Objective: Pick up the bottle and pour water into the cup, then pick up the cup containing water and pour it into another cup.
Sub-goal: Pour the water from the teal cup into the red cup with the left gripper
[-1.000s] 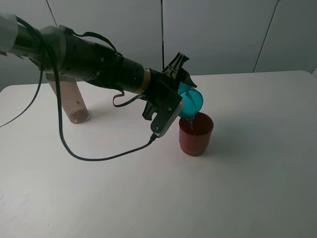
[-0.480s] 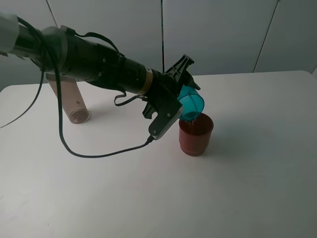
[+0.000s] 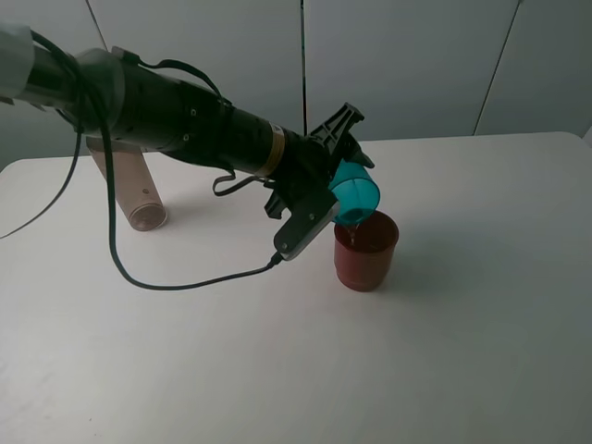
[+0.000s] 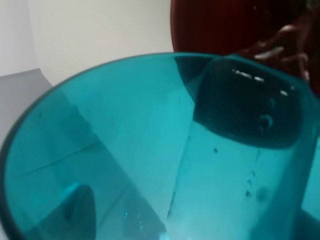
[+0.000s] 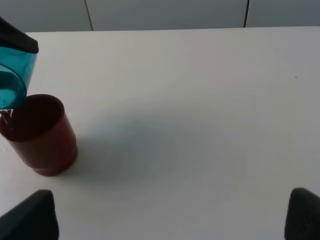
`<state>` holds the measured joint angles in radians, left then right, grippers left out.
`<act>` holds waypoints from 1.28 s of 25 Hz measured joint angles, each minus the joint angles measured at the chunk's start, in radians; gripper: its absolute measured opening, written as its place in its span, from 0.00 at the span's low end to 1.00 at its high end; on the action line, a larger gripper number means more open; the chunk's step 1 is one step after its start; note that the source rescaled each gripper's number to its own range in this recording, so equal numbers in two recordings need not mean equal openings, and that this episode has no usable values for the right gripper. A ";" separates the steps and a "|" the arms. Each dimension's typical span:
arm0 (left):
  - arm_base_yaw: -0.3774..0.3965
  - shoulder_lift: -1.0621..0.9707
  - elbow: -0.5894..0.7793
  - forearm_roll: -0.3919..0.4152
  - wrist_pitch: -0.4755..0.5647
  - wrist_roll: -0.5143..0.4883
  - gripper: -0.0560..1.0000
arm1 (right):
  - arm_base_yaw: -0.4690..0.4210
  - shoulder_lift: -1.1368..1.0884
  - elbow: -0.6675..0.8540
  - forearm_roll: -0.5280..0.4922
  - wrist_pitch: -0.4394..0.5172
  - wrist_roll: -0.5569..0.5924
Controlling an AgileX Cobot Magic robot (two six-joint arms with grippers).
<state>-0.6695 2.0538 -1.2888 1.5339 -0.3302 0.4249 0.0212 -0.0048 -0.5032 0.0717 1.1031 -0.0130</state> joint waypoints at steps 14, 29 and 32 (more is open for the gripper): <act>0.000 0.000 -0.035 -0.032 -0.028 0.073 0.18 | 0.000 0.000 0.000 0.000 0.000 0.000; 0.000 -0.002 -0.050 -0.049 -0.068 0.117 0.18 | 0.000 0.000 0.000 0.000 0.000 0.000; 0.000 -0.002 -0.050 -0.049 -0.068 0.125 0.18 | 0.000 0.000 0.000 0.000 0.000 0.000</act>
<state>-0.6695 2.0515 -1.3389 1.4848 -0.3986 0.5503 0.0212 -0.0048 -0.5032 0.0717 1.1031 -0.0130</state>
